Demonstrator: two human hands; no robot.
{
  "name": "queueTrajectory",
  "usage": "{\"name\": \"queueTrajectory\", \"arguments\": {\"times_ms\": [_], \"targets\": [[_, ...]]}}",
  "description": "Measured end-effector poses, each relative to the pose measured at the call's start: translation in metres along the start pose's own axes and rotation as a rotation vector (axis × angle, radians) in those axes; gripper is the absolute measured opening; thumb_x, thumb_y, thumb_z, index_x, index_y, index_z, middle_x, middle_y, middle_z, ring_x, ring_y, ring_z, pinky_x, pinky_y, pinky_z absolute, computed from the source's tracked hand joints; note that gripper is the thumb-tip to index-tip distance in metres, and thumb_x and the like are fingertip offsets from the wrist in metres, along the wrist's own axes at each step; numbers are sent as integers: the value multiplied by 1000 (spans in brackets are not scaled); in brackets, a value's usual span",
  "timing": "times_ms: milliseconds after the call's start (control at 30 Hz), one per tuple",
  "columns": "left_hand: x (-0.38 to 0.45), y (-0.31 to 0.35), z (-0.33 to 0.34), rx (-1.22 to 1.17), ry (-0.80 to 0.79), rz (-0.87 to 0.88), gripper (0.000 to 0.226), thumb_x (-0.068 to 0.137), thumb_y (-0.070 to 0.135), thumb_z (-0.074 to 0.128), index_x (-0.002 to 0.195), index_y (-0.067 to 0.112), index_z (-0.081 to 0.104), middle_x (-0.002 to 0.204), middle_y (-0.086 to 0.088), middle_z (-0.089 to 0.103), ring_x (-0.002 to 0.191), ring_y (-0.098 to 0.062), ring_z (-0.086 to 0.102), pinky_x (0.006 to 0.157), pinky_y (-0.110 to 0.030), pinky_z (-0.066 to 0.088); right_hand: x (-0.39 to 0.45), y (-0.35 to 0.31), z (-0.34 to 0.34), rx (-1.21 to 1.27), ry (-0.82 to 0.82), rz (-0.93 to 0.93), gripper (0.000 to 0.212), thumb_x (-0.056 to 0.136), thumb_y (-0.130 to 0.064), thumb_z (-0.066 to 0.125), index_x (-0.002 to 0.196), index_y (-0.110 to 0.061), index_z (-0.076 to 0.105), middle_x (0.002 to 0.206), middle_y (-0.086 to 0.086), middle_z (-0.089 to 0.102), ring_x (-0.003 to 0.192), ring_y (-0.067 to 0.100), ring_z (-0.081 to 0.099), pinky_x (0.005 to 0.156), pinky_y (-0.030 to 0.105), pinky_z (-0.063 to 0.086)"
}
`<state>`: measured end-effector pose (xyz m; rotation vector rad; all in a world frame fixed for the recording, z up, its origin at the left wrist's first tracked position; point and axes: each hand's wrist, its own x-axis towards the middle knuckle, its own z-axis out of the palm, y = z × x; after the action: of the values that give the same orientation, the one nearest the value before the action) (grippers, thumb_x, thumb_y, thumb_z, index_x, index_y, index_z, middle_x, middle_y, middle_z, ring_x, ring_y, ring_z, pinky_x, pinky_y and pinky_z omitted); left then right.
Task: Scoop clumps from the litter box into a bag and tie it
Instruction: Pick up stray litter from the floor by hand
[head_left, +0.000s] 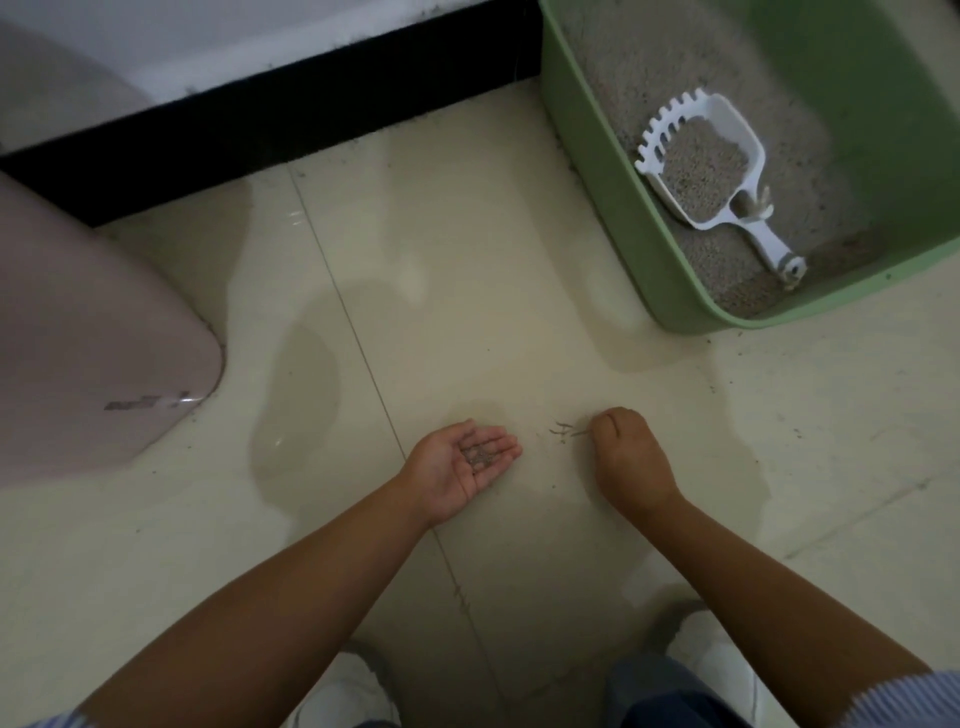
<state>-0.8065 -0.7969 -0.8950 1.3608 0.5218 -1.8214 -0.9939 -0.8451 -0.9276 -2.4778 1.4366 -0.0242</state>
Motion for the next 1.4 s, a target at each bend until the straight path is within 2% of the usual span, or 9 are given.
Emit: {"name": "queueTrajectory", "arguments": {"times_ms": [133, 233, 400, 533, 733, 967, 1233, 1333, 1400], "targets": [[-2, 3, 1, -68, 23, 22, 38, 100, 13, 31, 81, -11, 54, 55, -22, 65, 78, -33, 56, 96, -42, 37, 3, -4, -4, 106, -61, 93, 25, 46, 19, 54, 62, 3, 46, 53, 19, 55, 45, 32, 56, 43, 22, 46], [-3, 6, 4, -127, 20, 37, 40, 101, 13, 30, 79, -11, 54, 54, -22, 65, 77, -34, 55, 97, -43, 36, 11, -16, -17, 363, 75, 153, 3, 66, 11, 58, 66, 11, 60, 65, 26, 63, 64, 29, 59, 58, 28, 47], [-8, 9, 14, -147, -43, 38, 41, 101, 14, 28, 81, -11, 54, 55, -21, 66, 77, -33, 55, 96, -41, 37, 22, -50, -43, 598, 6, -19, 36, 80, -26, 52, 78, 4, 71, 78, 10, 70, 84, 12, 54, 68, -7, 34], [-14, 17, 17, -178, -89, 46, 40, 101, 14, 28, 82, -11, 55, 58, -20, 67, 78, -33, 56, 89, -39, 43, 39, -40, -49, 481, 86, -79, 28, 76, -21, 57, 70, 3, 70, 72, 15, 71, 65, 23, 66, 60, 12, 42], [-40, 67, 22, -339, -97, 163, 40, 100, 13, 30, 81, -11, 56, 60, -22, 67, 56, -32, 68, 51, -30, 57, 95, -64, -79, 425, 75, -285, 34, 76, -20, 45, 74, 4, 69, 75, 18, 71, 83, 15, 50, 74, 23, 40], [-151, 129, 24, -600, -82, 452, 40, 101, 15, 28, 85, -10, 55, 96, -19, 64, 86, -29, 60, 80, -36, 51, 182, -155, -172, 393, 58, -506, 25, 78, -12, 53, 82, 6, 70, 83, 21, 71, 80, 26, 64, 75, 26, 44], [-295, 137, -14, -853, -43, 845, 40, 100, 17, 32, 87, -10, 58, 74, -23, 69, 82, -32, 62, 74, -44, 48, 188, -289, -226, 416, 90, -868, 38, 81, -20, 45, 93, 8, 67, 91, 23, 69, 87, 37, 67, 83, 28, 46], [-322, 153, -41, -865, 101, 1025, 38, 102, 18, 31, 89, -8, 56, 87, -21, 63, 94, -31, 58, 86, -38, 46, 175, -330, -213, 244, 30, -1027, 51, 85, -33, 38, 108, 4, 65, 114, 25, 63, 111, 40, 58, 96, 51, 46], [-328, 167, -54, -742, 295, 1144, 36, 102, 18, 32, 98, -8, 57, 89, -15, 61, 93, -24, 58, 91, -31, 45, 163, -345, -206, 99, -111, -966, 65, 87, -46, 19, 124, -8, 57, 138, 12, 48, 137, 29, 33, 112, 52, 23]]}}
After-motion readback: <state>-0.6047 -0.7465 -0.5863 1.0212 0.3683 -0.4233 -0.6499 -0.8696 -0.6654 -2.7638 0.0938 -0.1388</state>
